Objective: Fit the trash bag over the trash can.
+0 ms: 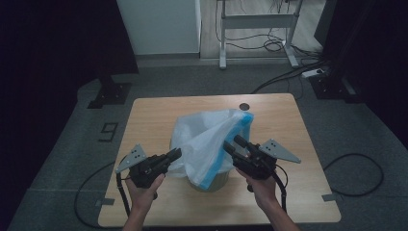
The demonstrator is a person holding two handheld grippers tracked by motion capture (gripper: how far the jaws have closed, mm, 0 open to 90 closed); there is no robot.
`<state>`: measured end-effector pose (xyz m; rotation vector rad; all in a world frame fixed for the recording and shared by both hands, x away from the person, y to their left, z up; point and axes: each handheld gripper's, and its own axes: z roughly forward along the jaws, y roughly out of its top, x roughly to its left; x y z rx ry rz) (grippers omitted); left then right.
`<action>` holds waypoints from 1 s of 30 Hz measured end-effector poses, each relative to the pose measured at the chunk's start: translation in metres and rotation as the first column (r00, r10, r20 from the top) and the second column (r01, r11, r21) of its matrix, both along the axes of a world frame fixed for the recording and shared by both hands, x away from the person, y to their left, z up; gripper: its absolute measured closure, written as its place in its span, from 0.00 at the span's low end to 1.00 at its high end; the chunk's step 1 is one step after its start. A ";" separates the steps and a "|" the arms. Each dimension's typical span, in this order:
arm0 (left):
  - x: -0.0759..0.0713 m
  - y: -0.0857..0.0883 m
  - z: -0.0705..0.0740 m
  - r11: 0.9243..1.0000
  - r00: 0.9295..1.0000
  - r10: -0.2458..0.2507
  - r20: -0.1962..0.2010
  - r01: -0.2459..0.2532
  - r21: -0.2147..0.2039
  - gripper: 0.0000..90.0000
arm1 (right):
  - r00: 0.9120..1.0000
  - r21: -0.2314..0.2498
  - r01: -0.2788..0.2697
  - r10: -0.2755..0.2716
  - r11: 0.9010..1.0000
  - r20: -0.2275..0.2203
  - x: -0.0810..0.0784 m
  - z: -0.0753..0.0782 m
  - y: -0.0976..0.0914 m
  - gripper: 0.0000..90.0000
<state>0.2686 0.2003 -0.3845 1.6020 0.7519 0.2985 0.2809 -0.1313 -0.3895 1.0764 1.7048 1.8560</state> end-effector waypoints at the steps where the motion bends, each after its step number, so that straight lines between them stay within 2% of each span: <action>1: 0.001 -0.001 0.000 1.000 1.000 -0.003 -0.001 0.003 0.003 0.99 | 1.000 -0.011 0.003 -0.002 1.000 0.014 -0.001 0.001 0.000 0.72; 5: 0.004 -0.008 0.000 1.000 1.000 -0.015 -0.008 0.015 0.013 0.99 | 0.996 -0.056 0.019 -0.014 0.998 0.086 -0.006 0.007 0.000 0.90; 10: 0.006 -0.019 0.003 0.999 1.000 -0.031 -0.004 0.031 0.028 0.99 | 0.989 -0.079 0.054 -0.042 0.995 0.143 -0.013 0.016 -0.003 0.98; 12: 0.007 -0.022 0.003 0.999 0.999 -0.034 -0.001 0.034 0.035 0.99 | 0.988 -0.083 0.066 -0.053 0.994 0.148 -0.014 0.017 -0.006 0.99; 18: 0.009 -0.028 0.002 0.998 0.999 -0.041 -0.005 0.041 0.048 0.99 | 0.989 -0.080 0.091 -0.080 0.993 0.125 -0.013 0.013 -0.014 0.99; 20: 0.010 -0.029 0.002 0.996 0.998 -0.057 -0.012 0.057 0.062 0.97 | 0.989 -0.081 0.094 -0.084 0.992 0.124 -0.013 0.013 -0.016 0.99; 22: 0.009 -0.031 0.004 0.995 0.998 -0.057 -0.003 0.057 0.087 0.90 | 0.989 -0.083 0.091 -0.080 0.992 0.127 -0.012 0.014 -0.016 0.99; 24: 0.006 -0.030 0.009 0.994 0.998 -0.050 0.023 0.048 0.103 0.75 | 0.988 -0.091 0.087 -0.075 0.992 0.136 -0.012 0.016 -0.015 0.99; 27: -0.001 -0.028 0.020 0.991 0.997 -0.058 0.055 0.051 0.123 0.58 | 0.985 -0.104 0.089 -0.072 0.991 0.154 -0.013 0.019 -0.012 0.99; 30: -0.006 -0.024 0.031 0.992 0.995 -0.060 0.077 0.051 0.118 0.49 | 0.984 -0.111 0.088 -0.069 0.990 0.163 -0.015 0.021 -0.011 0.99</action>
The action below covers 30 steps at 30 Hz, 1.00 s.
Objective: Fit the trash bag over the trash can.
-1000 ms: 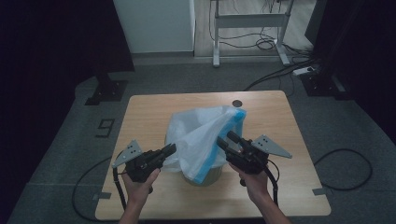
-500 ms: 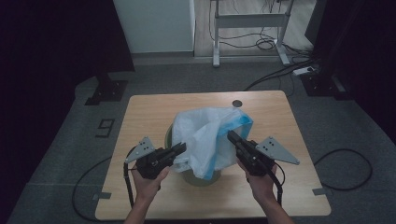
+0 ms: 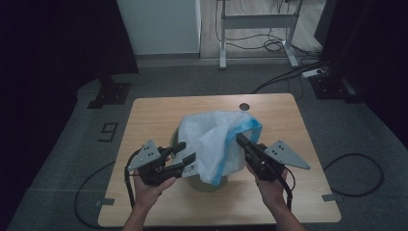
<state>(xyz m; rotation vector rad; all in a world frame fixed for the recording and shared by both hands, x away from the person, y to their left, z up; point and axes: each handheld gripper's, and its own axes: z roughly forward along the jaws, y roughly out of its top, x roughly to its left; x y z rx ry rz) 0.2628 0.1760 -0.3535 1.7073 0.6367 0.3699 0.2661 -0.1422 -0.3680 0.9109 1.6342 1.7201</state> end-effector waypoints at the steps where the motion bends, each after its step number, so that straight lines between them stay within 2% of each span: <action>1: -0.001 0.000 0.003 1.000 1.000 -0.009 0.001 0.009 -0.003 0.48 | 1.000 -0.002 -0.002 0.002 1.000 0.002 0.000 0.001 0.000 0.99; 8: 0.006 -0.010 0.017 0.999 1.000 -0.022 -0.007 0.022 0.040 0.45 | 1.000 -0.017 -0.025 0.025 1.000 0.014 -0.001 0.006 0.010 0.99; 13: 0.017 -0.019 0.016 0.998 0.999 -0.030 -0.043 0.032 0.046 0.42 | 0.999 -0.030 -0.039 0.039 0.999 0.006 0.000 0.004 0.017 0.99; 18: 0.021 -0.028 0.012 0.999 0.998 -0.013 -0.059 0.017 0.051 0.37 | 0.999 -0.035 -0.045 0.045 0.998 0.000 0.001 0.002 0.020 0.99; 20: 0.022 -0.030 0.010 0.999 0.998 0.001 -0.061 0.002 0.053 0.38 | 0.999 -0.037 -0.048 0.049 0.998 0.001 0.002 0.002 0.021 0.99; 23: 0.023 -0.033 0.007 0.997 0.998 0.021 -0.055 -0.017 0.074 0.47 | 0.999 -0.040 -0.050 0.050 0.998 0.001 0.001 0.002 0.022 0.99; 27: 0.023 -0.036 0.005 0.996 0.998 0.015 -0.057 -0.009 0.094 0.72 | 0.999 -0.042 -0.052 0.052 0.998 0.002 0.001 0.002 0.022 0.99; 30: 0.024 -0.037 0.005 0.996 0.997 0.010 -0.075 -0.003 0.092 0.89 | 0.999 -0.043 -0.052 0.052 0.998 0.001 0.001 0.002 0.022 0.99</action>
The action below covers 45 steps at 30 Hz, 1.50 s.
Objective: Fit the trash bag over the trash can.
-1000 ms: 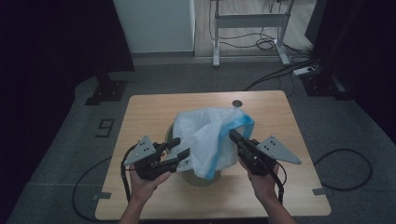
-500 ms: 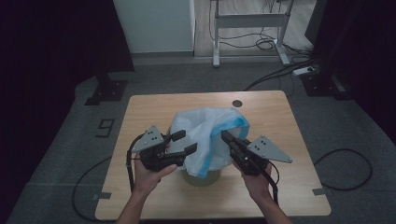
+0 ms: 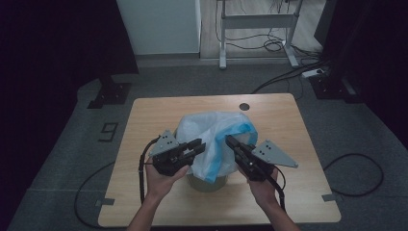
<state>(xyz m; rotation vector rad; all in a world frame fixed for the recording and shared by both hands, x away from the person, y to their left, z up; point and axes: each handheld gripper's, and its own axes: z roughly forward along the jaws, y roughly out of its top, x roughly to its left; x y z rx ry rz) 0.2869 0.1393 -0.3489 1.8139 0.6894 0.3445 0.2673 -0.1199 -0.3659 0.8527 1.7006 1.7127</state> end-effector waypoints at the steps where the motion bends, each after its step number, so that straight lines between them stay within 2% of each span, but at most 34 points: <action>1: 0.000 0.000 0.000 1.000 1.000 -0.005 -0.005 0.005 -0.002 0.94 | 1.000 0.001 0.000 0.000 1.000 -0.002 0.000 0.000 0.000 0.99; 3: 0.000 0.001 0.001 1.000 1.000 -0.019 -0.007 0.019 -0.012 1.00 | 1.000 0.000 -0.002 0.002 1.000 0.001 0.000 0.000 0.000 0.99; 6: -0.002 0.002 0.002 1.000 1.000 -0.007 0.015 0.007 -0.027 1.00 | 1.000 0.003 -0.005 0.005 1.000 0.004 -0.001 -0.002 -0.001 0.99; 9: -0.002 0.005 0.003 0.998 1.000 -0.008 0.017 0.009 -0.060 1.00 | 1.000 0.005 -0.005 0.005 1.000 0.004 -0.002 -0.003 -0.003 0.99; 11: -0.003 0.006 0.004 0.998 1.000 -0.003 0.026 0.004 -0.067 0.99 | 1.000 0.005 -0.005 0.005 1.000 0.004 -0.002 -0.003 -0.003 0.99; 13: -0.004 0.006 0.004 0.997 1.000 -0.013 0.025 0.015 -0.081 0.86 | 1.000 0.006 -0.004 0.004 1.000 0.005 -0.002 -0.003 -0.003 0.99; 15: -0.005 0.006 0.004 0.996 1.000 -0.006 0.030 0.009 -0.084 0.69 | 1.000 0.007 -0.002 0.002 1.000 0.006 -0.001 -0.002 -0.003 0.99; 18: -0.007 0.005 0.005 0.996 0.999 -0.020 0.026 0.023 -0.087 0.54 | 1.000 0.006 -0.001 0.001 1.000 0.007 -0.001 0.000 -0.003 0.99; 21: -0.008 0.000 0.006 0.997 0.999 -0.017 0.035 0.020 -0.070 0.44 | 1.000 0.004 -0.005 0.005 1.000 0.008 -0.001 0.000 -0.001 0.99; 24: -0.006 -0.007 0.007 0.999 0.999 -0.014 0.032 0.015 -0.031 0.40 | 1.000 0.001 -0.012 0.012 1.000 0.008 -0.002 0.000 0.002 0.99; 26: -0.006 -0.011 0.006 1.000 0.999 0.004 0.035 -0.003 -0.011 0.41 | 1.000 -0.001 -0.016 0.016 1.000 0.010 -0.002 0.000 0.003 0.99; 29: -0.005 -0.014 0.004 0.999 0.999 0.035 0.036 -0.035 0.006 0.56 | 1.000 -0.003 -0.019 0.019 1.000 0.010 -0.002 0.000 0.004 0.99; 32: 0.000 -0.012 0.002 1.000 1.000 0.019 0.007 -0.018 -0.011 0.75 | 1.000 -0.002 -0.019 0.020 1.000 0.008 -0.002 0.000 0.003 0.99; 36: 0.003 -0.012 -0.001 1.000 1.000 0.002 -0.015 -0.003 -0.018 0.88 | 1.000 -0.002 -0.019 0.019 1.000 0.008 -0.002 0.000 0.002 0.99; 39: 0.003 -0.012 -0.002 1.000 1.000 -0.001 -0.008 0.001 -0.016 0.98 | 1.000 -0.001 -0.019 0.019 1.000 0.006 -0.002 0.000 0.001 0.99; 42: 0.001 -0.010 -0.002 1.000 1.000 0.013 0.007 -0.012 -0.021 1.00 | 1.000 -0.003 -0.018 0.018 1.000 0.003 -0.002 -0.002 0.001 0.98; 45: 0.000 -0.004 0.000 0.998 1.000 0.023 0.009 -0.022 -0.052 1.00 | 1.000 0.003 -0.002 0.002 1.000 0.007 -0.006 -0.005 -0.001 0.85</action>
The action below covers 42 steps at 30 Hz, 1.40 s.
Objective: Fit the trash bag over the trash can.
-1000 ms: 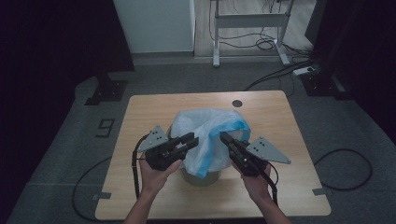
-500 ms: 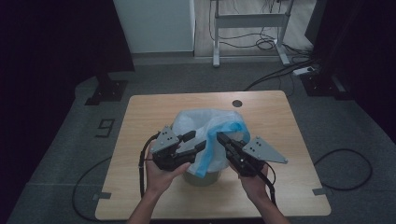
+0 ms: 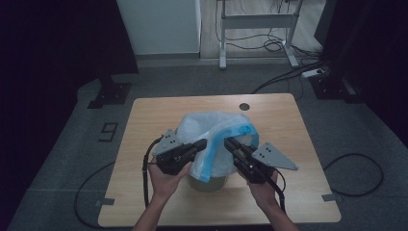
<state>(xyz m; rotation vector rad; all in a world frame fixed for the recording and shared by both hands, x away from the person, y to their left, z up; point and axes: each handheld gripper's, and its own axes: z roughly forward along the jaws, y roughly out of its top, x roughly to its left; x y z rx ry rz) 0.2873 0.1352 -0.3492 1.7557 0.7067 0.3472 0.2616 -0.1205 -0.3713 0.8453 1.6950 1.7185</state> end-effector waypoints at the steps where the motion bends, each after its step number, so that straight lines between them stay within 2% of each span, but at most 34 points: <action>1: 0.000 0.003 0.000 1.000 1.000 0.001 -0.002 -0.001 -0.014 1.00 | 1.000 0.001 -0.001 0.001 1.000 0.002 -0.002 -0.002 -0.001 0.84; 5: 0.000 0.011 0.002 0.998 1.000 -0.007 -0.018 0.005 -0.063 1.00 | 1.000 -0.004 0.011 -0.011 1.000 -0.004 -0.010 -0.012 -0.005 0.79; 8: -0.001 0.015 0.002 0.996 1.000 -0.017 -0.026 0.015 -0.082 1.00 | 1.000 -0.010 0.028 -0.029 1.000 -0.012 -0.010 -0.017 -0.010 0.77; 17: -0.003 0.015 0.002 0.996 0.999 -0.032 -0.027 0.029 -0.086 1.00 | 0.997 0.028 0.063 -0.062 0.998 -0.035 0.006 -0.009 -0.016 0.70; 21: -0.002 0.015 0.001 0.996 0.999 -0.036 -0.031 0.033 -0.083 1.00 | 0.996 0.059 0.070 -0.066 0.996 -0.064 0.013 -0.008 -0.014 0.68; 22: -0.002 0.015 0.001 0.996 0.999 -0.035 -0.032 0.032 -0.082 1.00 | 0.995 0.080 0.070 -0.064 0.994 -0.080 0.016 -0.007 -0.014 0.68; 24: -0.001 0.015 0.000 0.996 0.999 -0.034 -0.036 0.032 -0.080 1.00 | 0.995 0.113 0.059 -0.049 0.992 -0.092 0.019 -0.005 -0.013 0.71; 27: 0.001 0.016 -0.001 0.996 0.999 -0.033 -0.043 0.029 -0.083 1.00 | 0.995 0.133 0.048 -0.035 0.990 -0.098 0.023 -0.002 -0.012 0.86; 29: 0.003 0.017 -0.001 0.994 0.998 -0.036 -0.049 0.031 -0.101 1.00 | 0.995 0.128 0.053 -0.041 0.990 -0.093 0.025 0.000 -0.012 0.99; 32: 0.009 0.023 -0.002 0.986 0.997 -0.043 -0.069 0.031 -0.162 1.00 | 0.995 0.113 0.046 -0.035 0.993 -0.093 0.024 -0.001 -0.015 0.99; 34: 0.012 0.025 -0.002 0.982 0.996 -0.042 -0.076 0.027 -0.190 1.00 | 0.996 0.090 0.038 -0.030 0.995 -0.087 0.020 -0.003 -0.017 0.99; 35: 0.012 0.025 -0.002 0.982 0.996 -0.042 -0.076 0.027 -0.190 1.00 | 0.996 0.081 0.034 -0.027 0.996 -0.083 0.018 -0.004 -0.019 0.99; 37: 0.015 0.028 -0.002 0.973 0.996 -0.039 -0.079 0.020 -0.228 1.00 | 0.997 0.062 0.027 -0.022 0.998 -0.077 0.014 -0.006 -0.022 0.99; 42: 0.016 0.032 0.001 0.969 0.997 -0.021 -0.070 0.003 -0.247 1.00 | 0.998 0.015 0.017 -0.016 1.000 -0.068 0.008 -0.011 -0.032 0.99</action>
